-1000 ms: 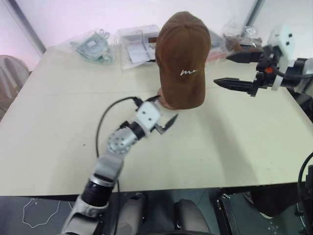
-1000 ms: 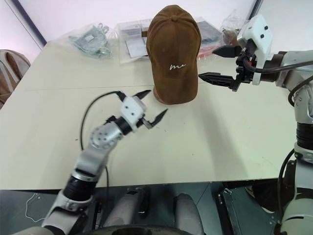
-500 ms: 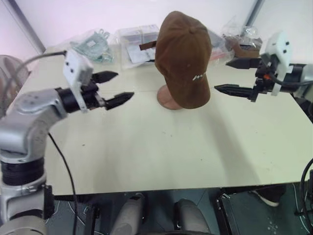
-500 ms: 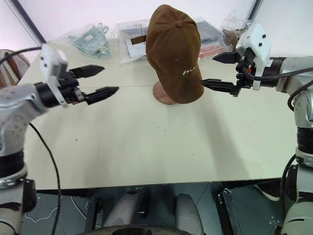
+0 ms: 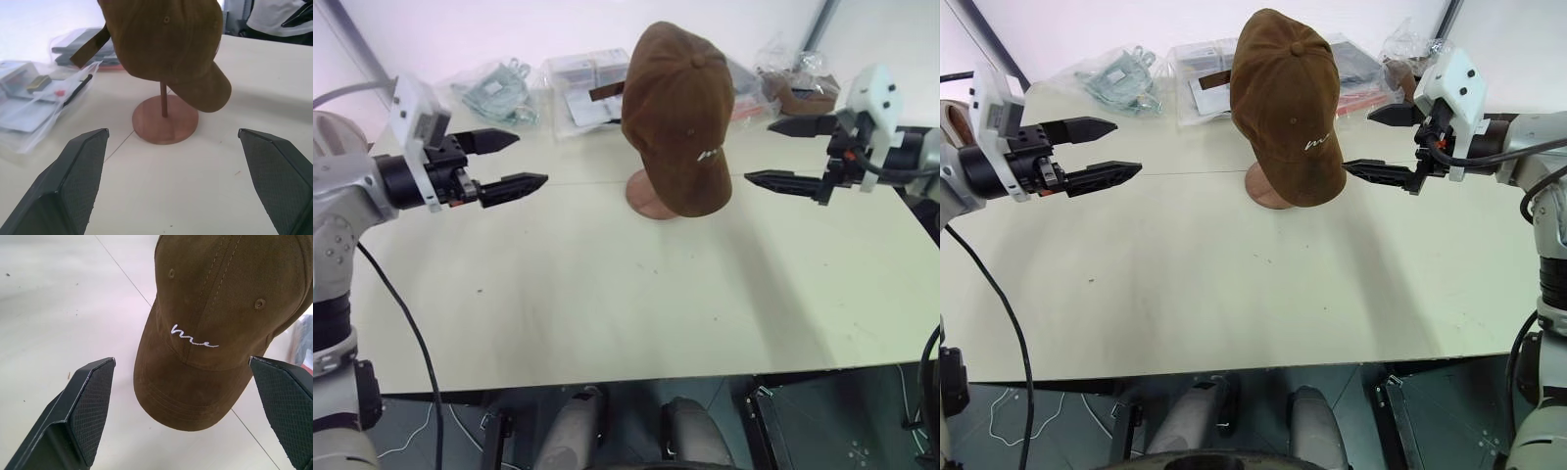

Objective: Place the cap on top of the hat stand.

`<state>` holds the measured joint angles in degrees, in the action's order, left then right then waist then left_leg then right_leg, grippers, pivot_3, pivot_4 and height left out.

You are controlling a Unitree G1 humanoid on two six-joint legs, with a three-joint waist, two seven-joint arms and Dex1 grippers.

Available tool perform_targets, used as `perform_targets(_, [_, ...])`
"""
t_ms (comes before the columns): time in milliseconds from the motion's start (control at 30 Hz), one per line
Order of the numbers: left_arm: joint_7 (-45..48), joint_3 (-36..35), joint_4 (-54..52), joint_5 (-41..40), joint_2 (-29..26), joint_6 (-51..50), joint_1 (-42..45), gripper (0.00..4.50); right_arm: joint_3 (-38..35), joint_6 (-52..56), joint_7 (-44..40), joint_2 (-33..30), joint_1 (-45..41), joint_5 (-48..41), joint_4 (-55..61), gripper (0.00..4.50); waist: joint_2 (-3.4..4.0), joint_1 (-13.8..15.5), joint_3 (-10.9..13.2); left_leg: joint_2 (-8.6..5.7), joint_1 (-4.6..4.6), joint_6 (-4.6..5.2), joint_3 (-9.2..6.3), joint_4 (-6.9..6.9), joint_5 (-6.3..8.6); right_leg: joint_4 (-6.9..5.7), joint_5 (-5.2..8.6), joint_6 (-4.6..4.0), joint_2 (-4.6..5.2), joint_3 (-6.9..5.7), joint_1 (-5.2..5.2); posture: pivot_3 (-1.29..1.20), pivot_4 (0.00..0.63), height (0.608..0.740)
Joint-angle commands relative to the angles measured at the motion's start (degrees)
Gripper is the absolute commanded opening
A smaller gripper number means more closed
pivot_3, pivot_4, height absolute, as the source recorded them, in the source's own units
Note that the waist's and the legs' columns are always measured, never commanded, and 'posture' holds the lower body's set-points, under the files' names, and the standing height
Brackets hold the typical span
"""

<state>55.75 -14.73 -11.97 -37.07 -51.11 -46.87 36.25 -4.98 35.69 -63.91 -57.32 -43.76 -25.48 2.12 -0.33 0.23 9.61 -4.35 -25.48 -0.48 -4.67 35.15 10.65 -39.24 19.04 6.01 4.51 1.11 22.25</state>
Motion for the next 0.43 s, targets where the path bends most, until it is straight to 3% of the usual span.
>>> perform_targets(33, [0.26,-1.5,-0.17,-0.88,-1.17,1.28,0.51,4.46,-2.2,-1.09,-0.14,-1.38,-0.65,-0.17,1.41,4.5,0.0,0.0,0.0,0.0,0.0,0.0,0.0,0.0,0.0,0.0,0.0,0.0,0.0,0.0,0.0,0.0,0.15,0.74])
perform_targets(433, [1.33,-0.58,1.05,0.41,-2.07,3.92,0.38,4.46,-1.94,-1.62,-0.24,-1.41,-0.95,0.01,1.12,4.5,0.0,-0.02,0.0,0.0,0.0,0.0,0.0,0.0,0.0,0.0,0.0,0.0,0.0,0.0,0.0,0.0,0.15,0.74])
